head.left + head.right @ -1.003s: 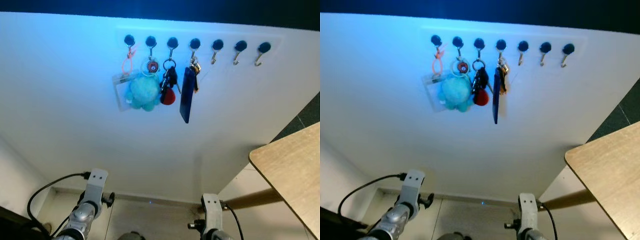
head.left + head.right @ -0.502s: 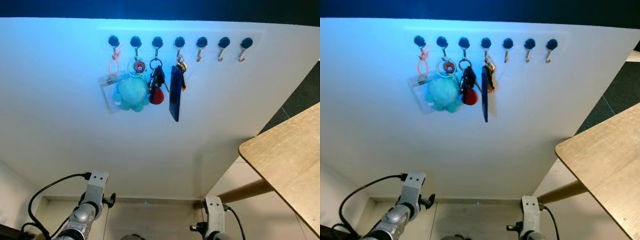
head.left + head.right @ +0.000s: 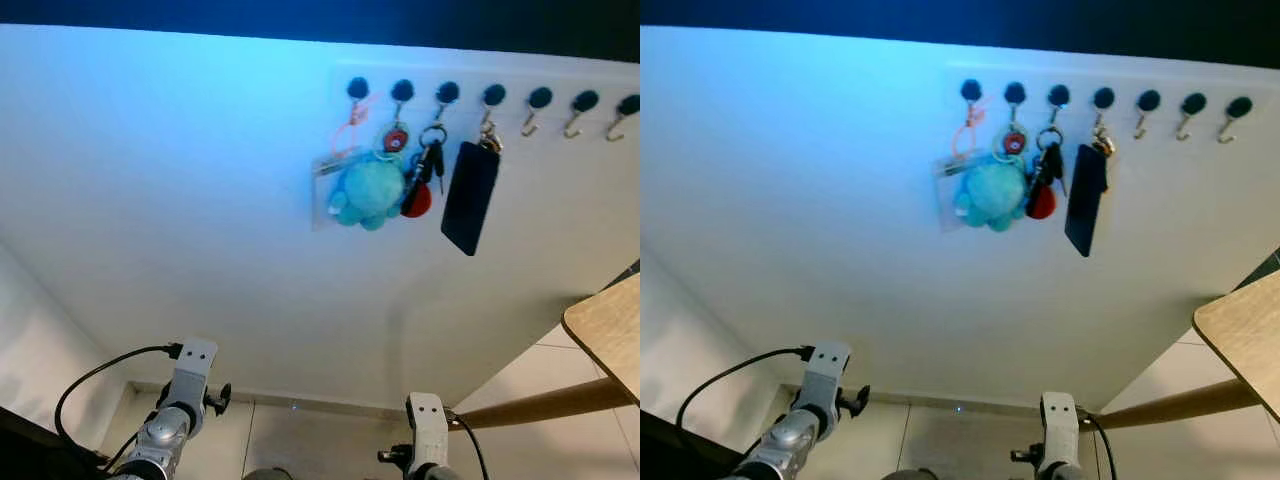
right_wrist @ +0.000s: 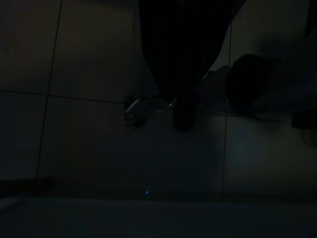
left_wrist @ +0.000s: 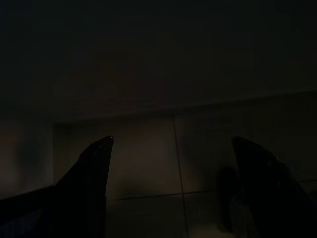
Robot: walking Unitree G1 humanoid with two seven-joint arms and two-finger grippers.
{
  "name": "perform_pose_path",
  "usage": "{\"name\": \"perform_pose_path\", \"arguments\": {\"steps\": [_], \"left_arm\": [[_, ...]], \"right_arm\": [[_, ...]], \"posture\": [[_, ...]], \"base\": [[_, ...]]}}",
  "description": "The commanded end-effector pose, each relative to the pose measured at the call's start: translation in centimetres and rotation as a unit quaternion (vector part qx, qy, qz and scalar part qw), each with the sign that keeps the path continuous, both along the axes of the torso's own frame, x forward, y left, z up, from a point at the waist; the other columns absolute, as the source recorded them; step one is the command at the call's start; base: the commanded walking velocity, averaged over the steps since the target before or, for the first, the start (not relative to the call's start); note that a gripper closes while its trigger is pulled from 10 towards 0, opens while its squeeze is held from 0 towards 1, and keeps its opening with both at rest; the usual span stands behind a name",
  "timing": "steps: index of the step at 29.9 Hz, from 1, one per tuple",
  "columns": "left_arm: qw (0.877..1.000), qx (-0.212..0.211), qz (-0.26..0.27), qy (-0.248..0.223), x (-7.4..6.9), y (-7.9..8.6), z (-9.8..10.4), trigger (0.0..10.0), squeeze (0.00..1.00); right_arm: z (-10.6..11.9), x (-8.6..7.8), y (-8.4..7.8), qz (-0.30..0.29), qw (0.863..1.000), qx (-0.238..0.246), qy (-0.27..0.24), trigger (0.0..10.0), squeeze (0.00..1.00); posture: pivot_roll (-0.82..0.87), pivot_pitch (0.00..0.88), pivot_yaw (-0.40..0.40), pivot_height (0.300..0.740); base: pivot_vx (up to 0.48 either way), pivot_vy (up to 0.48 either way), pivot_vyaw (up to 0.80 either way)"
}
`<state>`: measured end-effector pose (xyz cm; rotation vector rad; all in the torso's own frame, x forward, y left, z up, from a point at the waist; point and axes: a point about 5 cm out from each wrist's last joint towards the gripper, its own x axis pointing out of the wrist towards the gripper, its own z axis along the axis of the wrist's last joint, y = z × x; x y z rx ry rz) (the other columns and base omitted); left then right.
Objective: Hang keys on a hook
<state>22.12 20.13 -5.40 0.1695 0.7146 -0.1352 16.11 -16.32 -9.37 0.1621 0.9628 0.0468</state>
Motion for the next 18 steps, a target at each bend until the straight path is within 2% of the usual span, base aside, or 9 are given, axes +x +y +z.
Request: {"name": "perform_pose_path", "arguments": {"steps": [1, 10, 12, 18], "left_arm": [[1.000, 0.002, -0.015, 0.004, -0.11, -0.40, -0.13, 10.0, 0.00], [1.000, -0.003, -0.004, 0.001, -0.01, -0.24, -0.05, 10.0, 0.00], [1.000, 0.006, 0.013, 0.002, 0.08, 0.15, 0.00, 10.0, 0.00], [1.000, 0.015, 0.006, 0.003, 0.02, 0.24, -0.03, 10.0, 0.00]], "right_arm": [[-0.19, -0.47, -0.23, -0.006, 1.000, -0.001, 0.008, 10.0, 0.00], [-0.20, -0.49, -0.18, -0.007, 1.000, 0.000, 0.008, 10.0, 0.00], [-0.21, -0.49, -0.15, -0.007, 1.000, 0.000, 0.008, 10.0, 0.00], [-0.22, -0.51, -0.08, -0.007, 1.000, 0.001, 0.009, 10.0, 0.00]], "posture": [[0.07, 0.049, -0.013, 0.740], [0.07, 0.050, -0.012, 0.740], [0.07, 0.051, -0.012, 0.740], [0.07, 0.050, -0.011, 0.740]], "base": [[0.000, -0.480, 0.00], [0.000, -0.455, 0.00], [0.000, 0.000, 0.00], [0.000, 0.000, 0.00]]}}
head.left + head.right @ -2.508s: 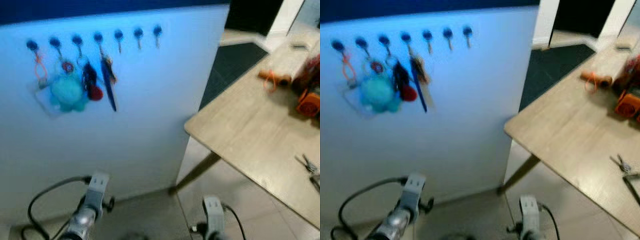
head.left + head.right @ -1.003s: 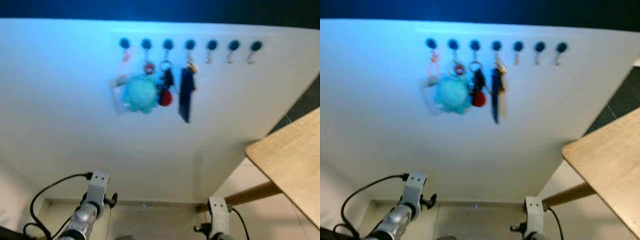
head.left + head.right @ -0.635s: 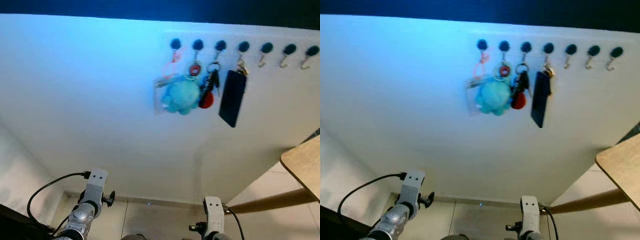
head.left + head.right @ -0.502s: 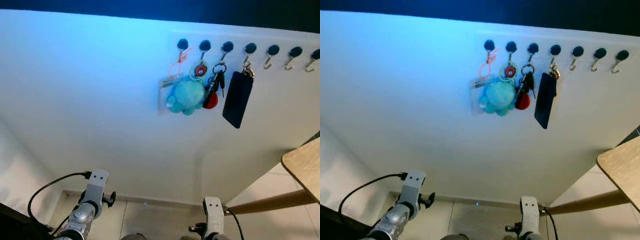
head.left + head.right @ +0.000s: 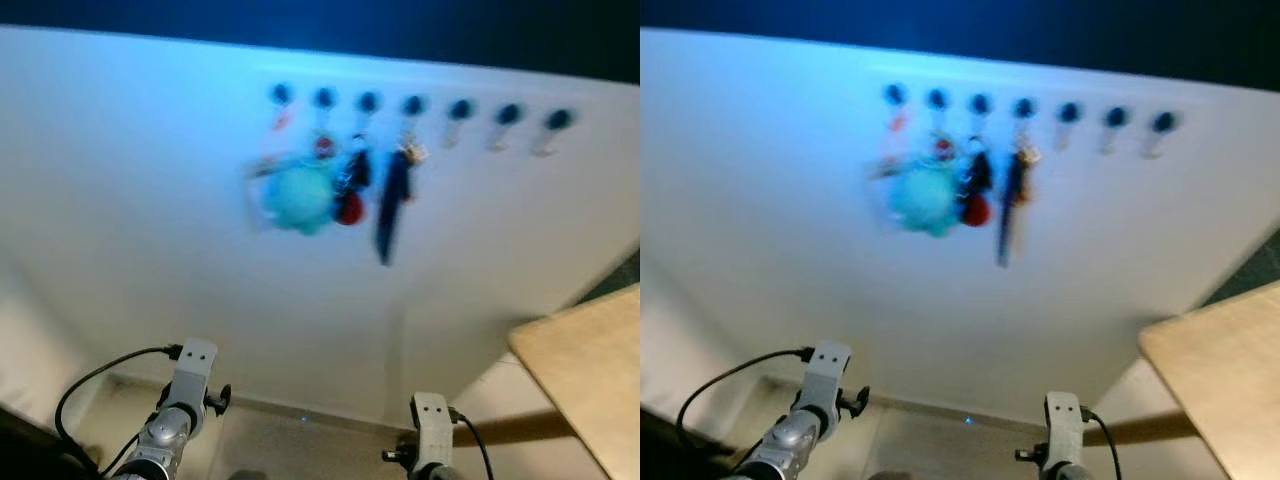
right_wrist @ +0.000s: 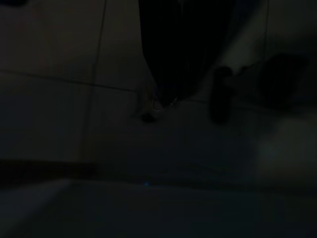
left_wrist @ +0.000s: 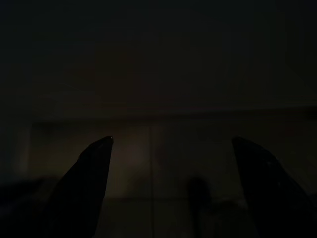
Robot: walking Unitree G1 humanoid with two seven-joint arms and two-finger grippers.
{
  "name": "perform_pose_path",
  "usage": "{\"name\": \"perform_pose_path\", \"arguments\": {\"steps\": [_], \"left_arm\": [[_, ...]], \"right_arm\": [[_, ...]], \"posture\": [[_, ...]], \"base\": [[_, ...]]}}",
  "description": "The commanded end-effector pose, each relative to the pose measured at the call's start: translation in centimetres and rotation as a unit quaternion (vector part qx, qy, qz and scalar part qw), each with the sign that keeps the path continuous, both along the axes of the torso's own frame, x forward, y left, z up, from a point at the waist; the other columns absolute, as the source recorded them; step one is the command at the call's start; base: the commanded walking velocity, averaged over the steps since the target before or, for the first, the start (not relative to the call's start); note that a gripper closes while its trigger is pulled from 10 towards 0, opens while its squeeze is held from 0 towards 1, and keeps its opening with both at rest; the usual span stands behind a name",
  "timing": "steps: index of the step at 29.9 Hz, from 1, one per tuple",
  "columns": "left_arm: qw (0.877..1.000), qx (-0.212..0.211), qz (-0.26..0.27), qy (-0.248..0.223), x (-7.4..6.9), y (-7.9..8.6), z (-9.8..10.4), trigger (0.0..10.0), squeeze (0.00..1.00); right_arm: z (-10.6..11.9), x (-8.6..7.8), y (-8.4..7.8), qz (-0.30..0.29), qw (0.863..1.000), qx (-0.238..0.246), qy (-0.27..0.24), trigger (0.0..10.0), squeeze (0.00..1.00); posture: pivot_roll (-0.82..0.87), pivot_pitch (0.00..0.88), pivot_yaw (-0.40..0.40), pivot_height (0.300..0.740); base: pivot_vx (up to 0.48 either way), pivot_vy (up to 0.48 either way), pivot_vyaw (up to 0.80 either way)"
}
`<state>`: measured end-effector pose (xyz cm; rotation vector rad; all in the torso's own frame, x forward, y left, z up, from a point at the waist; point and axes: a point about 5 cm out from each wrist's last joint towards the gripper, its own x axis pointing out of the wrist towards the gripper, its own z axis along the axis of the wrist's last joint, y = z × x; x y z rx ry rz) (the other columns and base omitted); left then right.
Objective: Hang keys on a hook
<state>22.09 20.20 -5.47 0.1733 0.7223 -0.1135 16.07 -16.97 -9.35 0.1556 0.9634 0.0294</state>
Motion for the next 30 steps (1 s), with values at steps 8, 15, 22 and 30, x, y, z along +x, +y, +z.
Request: {"name": "perform_pose_path", "arguments": {"steps": [8, 15, 22, 30], "left_arm": [[1.000, 0.015, -0.003, 0.000, 0.0, 0.2, 0.0, 10.0, 0.00], [1.000, 0.009, 0.005, -0.007, 0.0, 0.3, 0.1, 10.0, 0.00], [0.999, -0.018, 0.027, -0.043, 0.5, 0.3, 0.8, 10.0, 0.00], [0.998, -0.030, 0.017, -0.055, 0.2, -0.3, 0.8, 10.0, 0.00]], "right_arm": [[0.5, 0.6, 0.2, -0.003, 0.999, -0.007, -0.041, 10.0, 0.00], [2.3, 2.8, 0.1, 0.037, 0.988, -0.026, -0.150, 10.0, 0.00], [4.3, 4.1, -0.7, 0.025, 0.969, -0.028, -0.244, 10.0, 0.00], [4.5, 4.2, -0.2, 0.033, 0.966, -0.021, -0.255, 10.0, 0.00]], "posture": [[0.07, 0.052, -0.009, 0.740], [0.06, 0.061, -0.005, 0.740], [0.04, 0.065, 0.004, 0.740], [0.04, 0.059, 0.001, 0.740]], "base": [[0.000, 0.000, 0.00], [0.000, 0.000, 0.00], [0.000, 0.000, 0.00], [-0.098, 0.000, 0.00]]}}
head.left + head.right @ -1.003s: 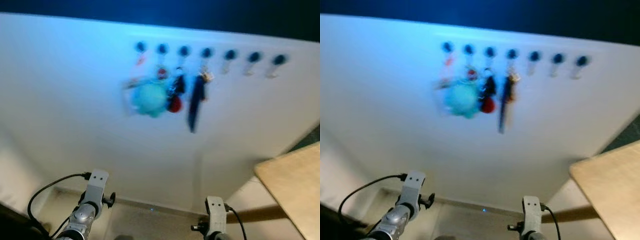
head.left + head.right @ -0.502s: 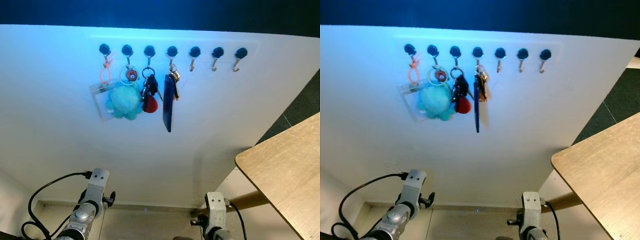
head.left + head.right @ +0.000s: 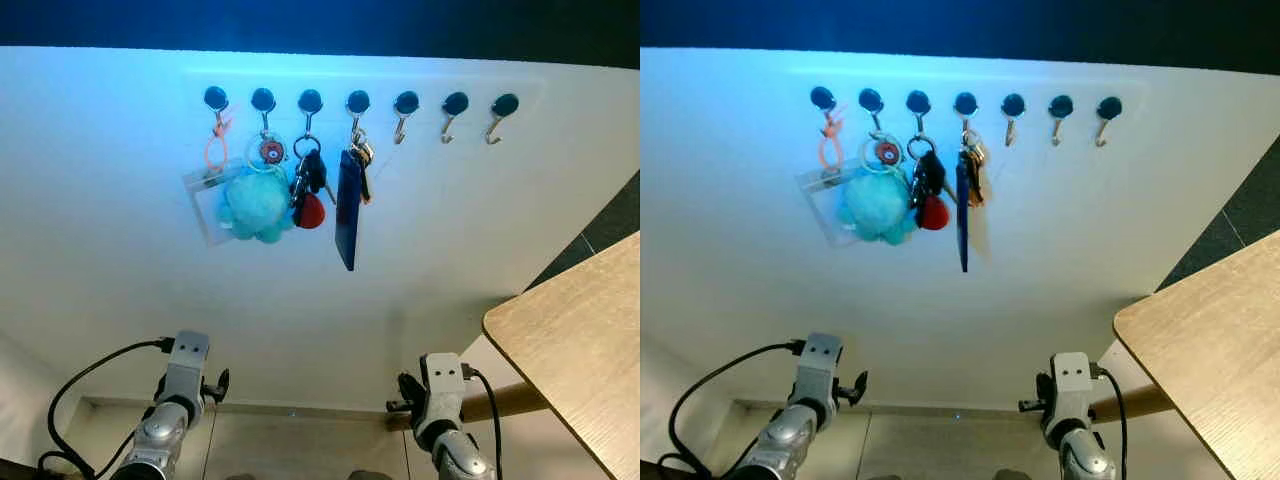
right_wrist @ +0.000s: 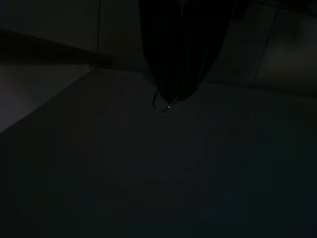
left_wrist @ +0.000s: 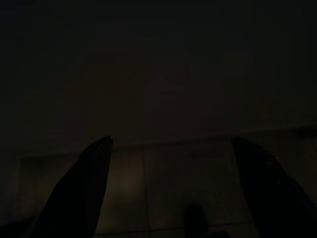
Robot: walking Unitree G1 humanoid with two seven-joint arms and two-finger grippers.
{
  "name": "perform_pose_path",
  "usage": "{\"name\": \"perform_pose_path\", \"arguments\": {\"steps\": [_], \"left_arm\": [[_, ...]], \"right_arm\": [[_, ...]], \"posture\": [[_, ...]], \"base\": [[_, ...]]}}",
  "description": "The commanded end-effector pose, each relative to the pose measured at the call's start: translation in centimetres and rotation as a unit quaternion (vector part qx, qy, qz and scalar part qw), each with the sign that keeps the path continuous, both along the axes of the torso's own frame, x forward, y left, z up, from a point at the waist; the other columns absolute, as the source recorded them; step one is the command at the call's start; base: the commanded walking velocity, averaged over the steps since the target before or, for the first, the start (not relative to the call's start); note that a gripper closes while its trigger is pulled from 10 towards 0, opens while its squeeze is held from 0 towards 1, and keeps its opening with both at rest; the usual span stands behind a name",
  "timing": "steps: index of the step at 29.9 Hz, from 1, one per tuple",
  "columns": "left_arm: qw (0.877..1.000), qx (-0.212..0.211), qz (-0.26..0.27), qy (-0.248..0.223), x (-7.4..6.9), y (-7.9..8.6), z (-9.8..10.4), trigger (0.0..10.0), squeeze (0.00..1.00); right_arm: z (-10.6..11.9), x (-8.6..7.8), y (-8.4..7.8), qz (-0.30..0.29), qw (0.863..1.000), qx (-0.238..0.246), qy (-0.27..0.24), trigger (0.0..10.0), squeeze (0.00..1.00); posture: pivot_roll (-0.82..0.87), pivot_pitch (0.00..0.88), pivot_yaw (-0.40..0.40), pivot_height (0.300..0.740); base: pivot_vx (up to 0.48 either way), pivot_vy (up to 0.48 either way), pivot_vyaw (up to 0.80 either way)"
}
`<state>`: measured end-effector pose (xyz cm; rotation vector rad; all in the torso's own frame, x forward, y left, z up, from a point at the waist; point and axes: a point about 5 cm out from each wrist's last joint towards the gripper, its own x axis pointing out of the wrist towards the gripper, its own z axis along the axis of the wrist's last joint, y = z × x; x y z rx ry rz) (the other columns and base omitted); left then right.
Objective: Hang keys on a hook
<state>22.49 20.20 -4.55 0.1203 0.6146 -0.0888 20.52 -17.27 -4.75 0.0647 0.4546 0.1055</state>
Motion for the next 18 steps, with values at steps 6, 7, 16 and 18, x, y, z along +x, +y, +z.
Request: {"name": "perform_pose_path", "arguments": {"steps": [6, 7, 16, 18], "left_arm": [[1.000, -0.015, -0.004, -0.015, 0.2, -0.7, 0.3, 10.0, 0.00], [1.000, -0.015, -0.004, -0.015, 0.2, -0.7, 0.3, 10.0, 0.00], [0.999, -0.015, -0.021, -0.026, 0.7, -1.0, 0.8, 10.0, 0.00], [0.999, -0.014, -0.022, -0.027, 0.9, -1.0, 1.0, 10.0, 0.00]], "right_arm": [[-0.1, -0.4, 0.5, 0.005, 1.000, 0.007, -0.003, 10.0, 0.00], [-0.1, -0.4, 0.5, 0.005, 1.000, 0.007, -0.003, 10.0, 0.00], [0.0, -0.1, 0.5, 0.007, 1.000, 0.009, -0.005, 10.0, 0.00], [0.0, -0.1, 0.5, 0.007, 1.000, 0.008, -0.004, 10.0, 0.00]], "posture": [[0.04, 0.049, -0.001, 0.740], [0.04, 0.049, -0.001, 0.740], [0.04, 0.039, 0.001, 0.740], [0.04, 0.038, 0.002, 0.740]], "base": [[-0.271, 0.000, 0.00], [-0.289, 0.000, 0.00], [-0.302, 0.000, 0.00], [0.000, 0.000, 0.00]]}}
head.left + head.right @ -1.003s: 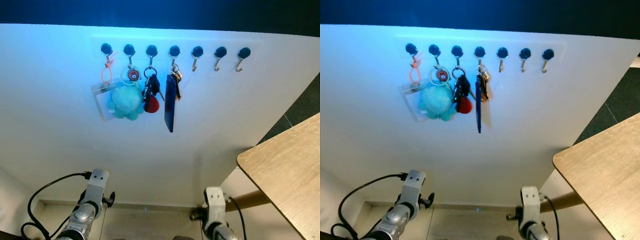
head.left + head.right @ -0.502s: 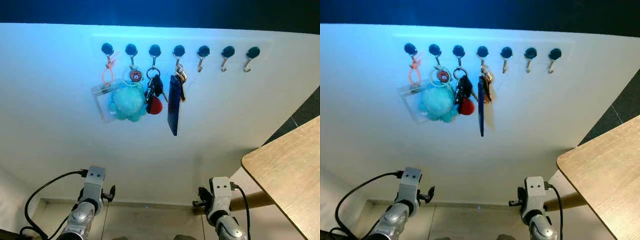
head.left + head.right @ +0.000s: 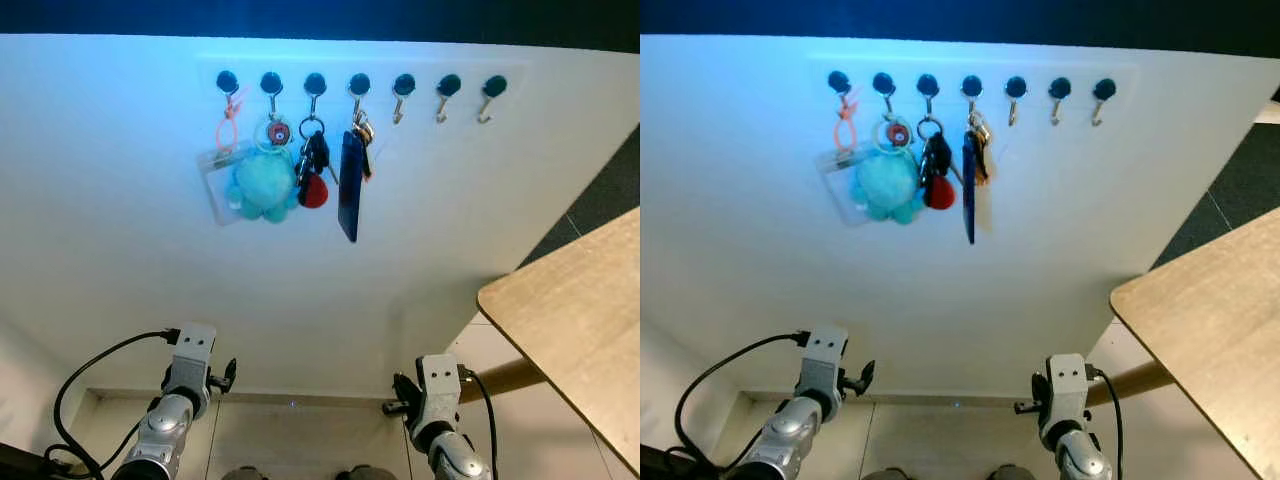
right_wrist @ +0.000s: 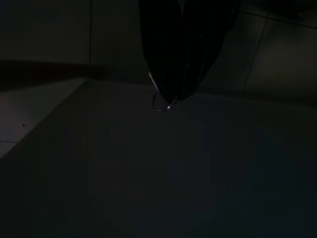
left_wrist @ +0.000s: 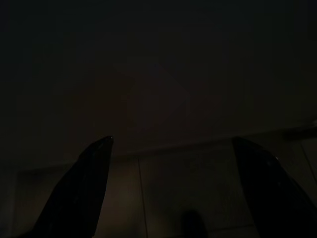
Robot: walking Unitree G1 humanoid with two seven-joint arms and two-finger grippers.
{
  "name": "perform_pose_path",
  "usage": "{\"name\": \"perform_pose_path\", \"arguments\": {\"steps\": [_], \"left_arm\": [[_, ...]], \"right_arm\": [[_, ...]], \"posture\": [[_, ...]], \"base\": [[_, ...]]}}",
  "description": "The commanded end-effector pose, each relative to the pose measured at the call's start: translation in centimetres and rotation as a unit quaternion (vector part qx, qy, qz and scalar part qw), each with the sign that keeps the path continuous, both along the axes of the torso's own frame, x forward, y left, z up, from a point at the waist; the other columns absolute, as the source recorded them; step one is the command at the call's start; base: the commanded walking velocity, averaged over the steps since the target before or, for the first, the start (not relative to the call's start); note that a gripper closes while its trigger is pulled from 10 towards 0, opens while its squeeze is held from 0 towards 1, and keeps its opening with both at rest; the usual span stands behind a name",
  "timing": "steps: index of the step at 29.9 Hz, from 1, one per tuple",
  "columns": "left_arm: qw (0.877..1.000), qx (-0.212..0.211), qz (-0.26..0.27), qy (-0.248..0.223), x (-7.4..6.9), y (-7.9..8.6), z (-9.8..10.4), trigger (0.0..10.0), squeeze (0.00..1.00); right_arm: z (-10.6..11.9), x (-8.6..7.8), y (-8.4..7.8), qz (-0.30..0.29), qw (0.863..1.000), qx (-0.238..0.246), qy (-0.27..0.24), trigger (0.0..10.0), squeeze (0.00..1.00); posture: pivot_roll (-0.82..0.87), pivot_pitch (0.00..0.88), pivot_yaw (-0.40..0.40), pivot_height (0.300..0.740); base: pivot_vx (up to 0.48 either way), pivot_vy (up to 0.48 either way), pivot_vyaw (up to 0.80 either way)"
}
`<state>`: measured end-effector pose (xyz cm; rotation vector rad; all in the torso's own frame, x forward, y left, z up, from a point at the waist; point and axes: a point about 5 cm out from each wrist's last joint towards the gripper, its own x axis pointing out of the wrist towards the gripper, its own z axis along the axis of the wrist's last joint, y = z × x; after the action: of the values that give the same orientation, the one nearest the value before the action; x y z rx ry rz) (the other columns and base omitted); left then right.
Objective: Hang keys on a hook
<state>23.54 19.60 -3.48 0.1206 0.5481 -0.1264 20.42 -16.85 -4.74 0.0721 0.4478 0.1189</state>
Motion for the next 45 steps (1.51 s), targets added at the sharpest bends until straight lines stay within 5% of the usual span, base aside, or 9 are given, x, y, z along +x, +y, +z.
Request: {"name": "perform_pose_path", "arguments": {"steps": [1, 32, 34, 35, 38, 45], "left_arm": [[1.000, -0.006, -0.003, 0.005, -0.1, -0.4, -0.1, 10.0, 0.00], [1.000, 0.001, -0.015, -0.021, 1.4, -1.3, 1.3, 10.0, 0.00], [1.000, 0.004, 0.000, -0.008, 1.1, -0.9, 0.9, 10.0, 0.00], [0.999, -0.003, 0.026, 0.018, 0.4, -0.5, -0.1, 10.0, 0.00], [0.996, -0.008, 0.063, 0.059, -0.9, 0.2, -1.4, 10.0, 0.00], [0.989, -0.001, 0.100, 0.106, -2.8, 1.3, -2.7, 10.0, 0.00]], "right_arm": [[0.0, 0.0, 0.1, 0.001, 1.000, 0.003, -0.001, 10.0, 0.00], [0.0, 0.1, 0.1, -0.002, 1.000, 0.010, 0.002, 10.0, 0.00], [-0.8, -0.2, 0.3, 0.006, 0.999, 0.022, 0.044, 10.0, 0.00], [-2.2, -1.4, 0.4, 0.001, 0.993, 0.033, 0.115, 10.0, 0.00], [-3.4, -2.8, 0.0, -0.022, 0.984, 0.025, 0.173, 10.0, 0.00], [-4.5, -4.9, -1.4, -0.106, 0.967, 0.029, 0.230, 10.0, 0.00]], "posture": [[0.04, 0.038, 0.002, 0.740], [0.05, 0.042, 0.008, 0.740], [0.05, 0.044, 0.008, 0.740], [0.05, 0.046, 0.003, 0.740], [0.05, 0.046, 0.001, 0.740], [0.05, 0.051, -0.002, 0.740]], "base": [[0.000, 0.000, 0.00], [0.000, 0.000, 0.00], [0.000, 0.000, 0.00], [0.000, 0.000, 0.00], [0.000, 0.000, 0.00], [0.000, 0.000, 0.00]]}}
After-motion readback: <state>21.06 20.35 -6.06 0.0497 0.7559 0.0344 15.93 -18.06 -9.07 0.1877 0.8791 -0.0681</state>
